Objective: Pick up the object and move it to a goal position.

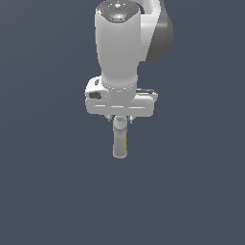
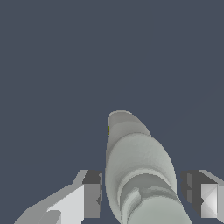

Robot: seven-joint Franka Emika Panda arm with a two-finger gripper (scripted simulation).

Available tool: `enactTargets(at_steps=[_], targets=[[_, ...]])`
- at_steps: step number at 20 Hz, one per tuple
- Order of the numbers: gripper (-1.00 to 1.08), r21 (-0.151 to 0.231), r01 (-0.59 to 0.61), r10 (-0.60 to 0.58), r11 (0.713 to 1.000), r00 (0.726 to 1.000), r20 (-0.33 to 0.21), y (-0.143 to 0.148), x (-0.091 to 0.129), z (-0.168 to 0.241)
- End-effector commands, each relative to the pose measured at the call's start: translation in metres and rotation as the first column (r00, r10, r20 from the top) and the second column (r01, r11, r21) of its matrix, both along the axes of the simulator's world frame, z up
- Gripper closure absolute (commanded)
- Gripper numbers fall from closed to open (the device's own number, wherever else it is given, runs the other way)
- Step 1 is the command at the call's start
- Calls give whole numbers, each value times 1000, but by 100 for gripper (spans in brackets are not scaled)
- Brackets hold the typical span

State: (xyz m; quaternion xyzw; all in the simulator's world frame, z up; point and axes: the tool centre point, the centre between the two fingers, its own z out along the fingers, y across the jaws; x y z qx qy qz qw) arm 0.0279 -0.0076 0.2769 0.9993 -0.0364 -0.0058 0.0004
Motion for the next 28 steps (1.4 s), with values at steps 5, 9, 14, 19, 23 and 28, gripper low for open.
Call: enactTargets(at_steps=[5,9,14,19,23,28], targets=[[108,0,0,0,1000,1000,13,26,16,54],[108,0,0,0,1000,1000,13,42,24,82],[108,0,0,0,1000,1000,12,58,34,112],[108,0,0,0,1000,1000,12,72,42,136],[108,0,0,0,1000,1000,12,81,48,152],[108,0,0,0,1000,1000,12,90,53,168]])
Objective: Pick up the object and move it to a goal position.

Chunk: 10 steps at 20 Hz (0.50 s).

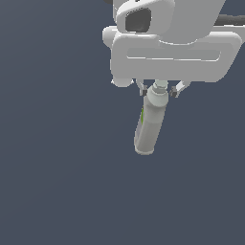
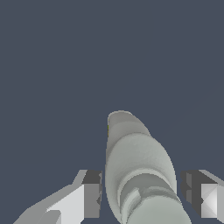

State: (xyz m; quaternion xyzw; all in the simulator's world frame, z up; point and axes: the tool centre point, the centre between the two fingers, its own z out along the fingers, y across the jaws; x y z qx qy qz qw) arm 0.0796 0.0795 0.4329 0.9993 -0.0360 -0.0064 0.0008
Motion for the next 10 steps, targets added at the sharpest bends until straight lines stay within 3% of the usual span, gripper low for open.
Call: enactTargets(at_steps=[1,10], targets=[[108,1,0,0,1000,1000,13,4,3,15],[108,1,0,0,1000,1000,13,11,8,28]])
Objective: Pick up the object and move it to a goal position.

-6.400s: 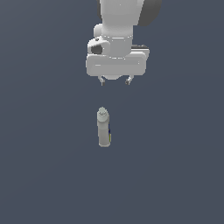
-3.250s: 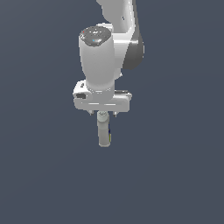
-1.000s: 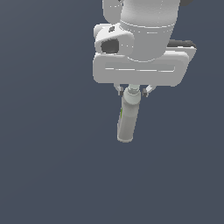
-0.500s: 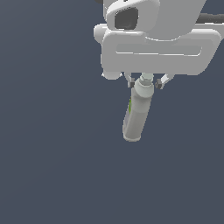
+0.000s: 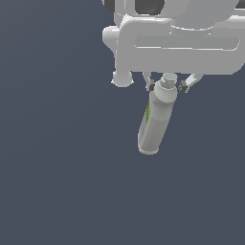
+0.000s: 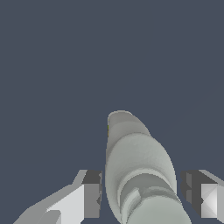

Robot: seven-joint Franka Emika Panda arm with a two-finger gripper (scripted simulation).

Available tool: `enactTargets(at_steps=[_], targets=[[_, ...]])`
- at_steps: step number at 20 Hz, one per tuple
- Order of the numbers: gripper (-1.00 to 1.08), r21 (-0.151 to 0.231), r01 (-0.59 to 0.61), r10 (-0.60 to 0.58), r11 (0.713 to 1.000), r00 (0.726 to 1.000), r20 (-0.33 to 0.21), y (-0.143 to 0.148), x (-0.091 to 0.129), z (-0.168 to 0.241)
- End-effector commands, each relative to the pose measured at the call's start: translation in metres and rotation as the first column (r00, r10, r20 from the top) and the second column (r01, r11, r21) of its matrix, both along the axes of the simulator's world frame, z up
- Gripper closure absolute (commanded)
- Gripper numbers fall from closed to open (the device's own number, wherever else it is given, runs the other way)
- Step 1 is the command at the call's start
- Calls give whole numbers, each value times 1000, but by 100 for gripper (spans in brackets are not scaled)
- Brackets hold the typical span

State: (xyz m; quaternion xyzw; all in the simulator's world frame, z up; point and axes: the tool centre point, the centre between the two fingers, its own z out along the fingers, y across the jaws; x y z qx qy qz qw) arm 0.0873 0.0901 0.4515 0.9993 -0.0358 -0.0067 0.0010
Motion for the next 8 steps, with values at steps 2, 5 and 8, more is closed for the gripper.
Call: enactTargets(at_steps=[2,5,8], targets=[[108,2,0,0,1000,1000,13,1,1,11],[108,2,0,0,1000,1000,13,2,1,12],[108,2,0,0,1000,1000,13,2,2,12]])
